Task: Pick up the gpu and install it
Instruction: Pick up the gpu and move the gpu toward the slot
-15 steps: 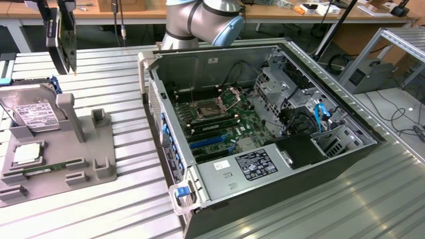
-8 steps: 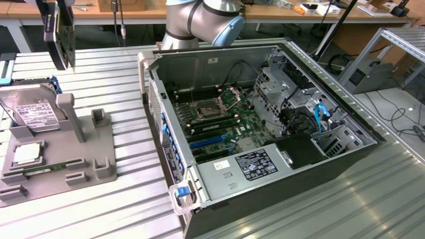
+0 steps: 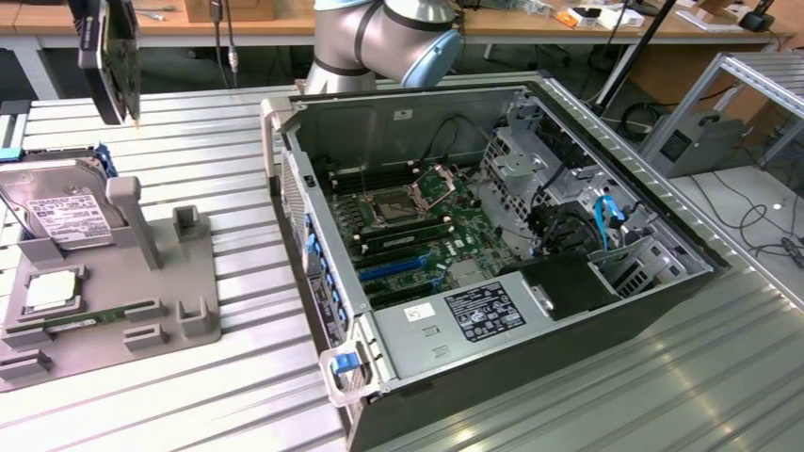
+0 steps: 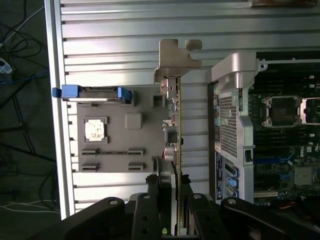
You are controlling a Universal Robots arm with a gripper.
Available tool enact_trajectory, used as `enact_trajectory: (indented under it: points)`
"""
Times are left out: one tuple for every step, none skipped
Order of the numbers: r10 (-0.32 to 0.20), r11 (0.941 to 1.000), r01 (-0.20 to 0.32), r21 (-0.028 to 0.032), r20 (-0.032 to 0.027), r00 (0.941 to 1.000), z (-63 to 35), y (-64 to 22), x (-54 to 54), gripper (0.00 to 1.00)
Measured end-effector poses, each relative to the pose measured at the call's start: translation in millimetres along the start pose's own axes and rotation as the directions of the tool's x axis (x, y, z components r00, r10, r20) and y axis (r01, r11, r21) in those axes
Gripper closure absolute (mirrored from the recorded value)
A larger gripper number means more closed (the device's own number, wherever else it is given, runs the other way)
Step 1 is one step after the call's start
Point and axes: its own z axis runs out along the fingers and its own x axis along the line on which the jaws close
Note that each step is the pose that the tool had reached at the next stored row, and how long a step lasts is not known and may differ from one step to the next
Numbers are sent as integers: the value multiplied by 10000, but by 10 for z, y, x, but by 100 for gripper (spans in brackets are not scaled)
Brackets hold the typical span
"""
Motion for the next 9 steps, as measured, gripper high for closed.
enact_trajectory:
  points:
    - [0, 10000, 0, 0, -1, 10000, -10, 0, 0, 73]
    - [0, 10000, 0, -2, -1, 10000, -20, 0, -1, 73]
    - [0, 10000, 0, -2, 0, 10000, -27, 0, -1, 73]
    - [0, 10000, 0, -2, 0, 10000, -34, 0, -1, 73]
    - [0, 10000, 0, -3, -1, 10000, -45, 0, -1, 73]
    - [1, 10000, -1, -3, -1, 10000, -56, 0, -2, 73]
    - [0, 10000, 0, -4, -1, 10000, -69, 0, -2, 73]
    - [0, 10000, 0, -5, -1, 10000, -83, 0, -2, 73]
    - [0, 10000, 0, -5, 0, 10000, -100, 0, -3, 73]
